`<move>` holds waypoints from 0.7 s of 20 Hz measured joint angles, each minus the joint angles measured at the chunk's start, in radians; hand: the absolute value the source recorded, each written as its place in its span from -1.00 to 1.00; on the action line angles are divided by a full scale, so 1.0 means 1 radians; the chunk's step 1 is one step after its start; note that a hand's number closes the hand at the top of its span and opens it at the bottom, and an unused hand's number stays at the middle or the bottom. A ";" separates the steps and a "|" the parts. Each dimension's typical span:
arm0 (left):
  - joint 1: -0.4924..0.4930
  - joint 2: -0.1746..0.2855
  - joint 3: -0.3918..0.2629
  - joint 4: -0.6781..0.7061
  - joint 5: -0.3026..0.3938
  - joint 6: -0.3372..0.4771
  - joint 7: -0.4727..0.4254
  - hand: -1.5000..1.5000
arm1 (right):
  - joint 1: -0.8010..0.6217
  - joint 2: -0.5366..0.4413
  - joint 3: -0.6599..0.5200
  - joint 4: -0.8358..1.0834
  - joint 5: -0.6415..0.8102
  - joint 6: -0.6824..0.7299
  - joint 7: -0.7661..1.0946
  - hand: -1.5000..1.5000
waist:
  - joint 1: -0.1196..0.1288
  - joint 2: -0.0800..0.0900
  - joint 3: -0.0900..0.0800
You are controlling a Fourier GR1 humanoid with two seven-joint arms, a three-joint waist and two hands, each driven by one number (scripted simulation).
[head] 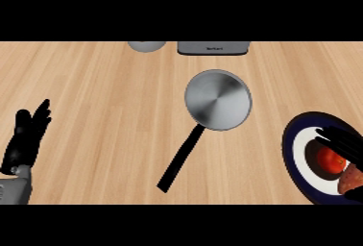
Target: Pick the tomato from the plate and place it in the pan
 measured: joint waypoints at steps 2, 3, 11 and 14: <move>0.014 -0.011 0.000 -0.017 -0.009 -0.003 0.001 0.00 | -0.022 0.011 0.001 0.044 0.024 -0.020 0.001 -1.00 | 0.001 0.000 -0.001; 0.015 -0.020 -0.003 -0.027 -0.014 -0.002 0.008 0.00 | -0.039 0.011 0.002 0.058 0.035 -0.020 0.007 -1.00 | 0.001 0.000 -0.001; 0.015 -0.017 0.034 -0.053 -0.024 -0.030 0.034 0.00 | -0.053 0.041 0.004 0.084 0.085 -0.104 0.000 1.00 | -0.001 -0.001 -0.003; 0.018 -0.022 0.039 -0.058 -0.026 -0.036 0.034 0.00 | -0.061 0.053 -0.007 0.098 0.094 -0.161 -0.009 1.00 | -0.001 -0.002 -0.005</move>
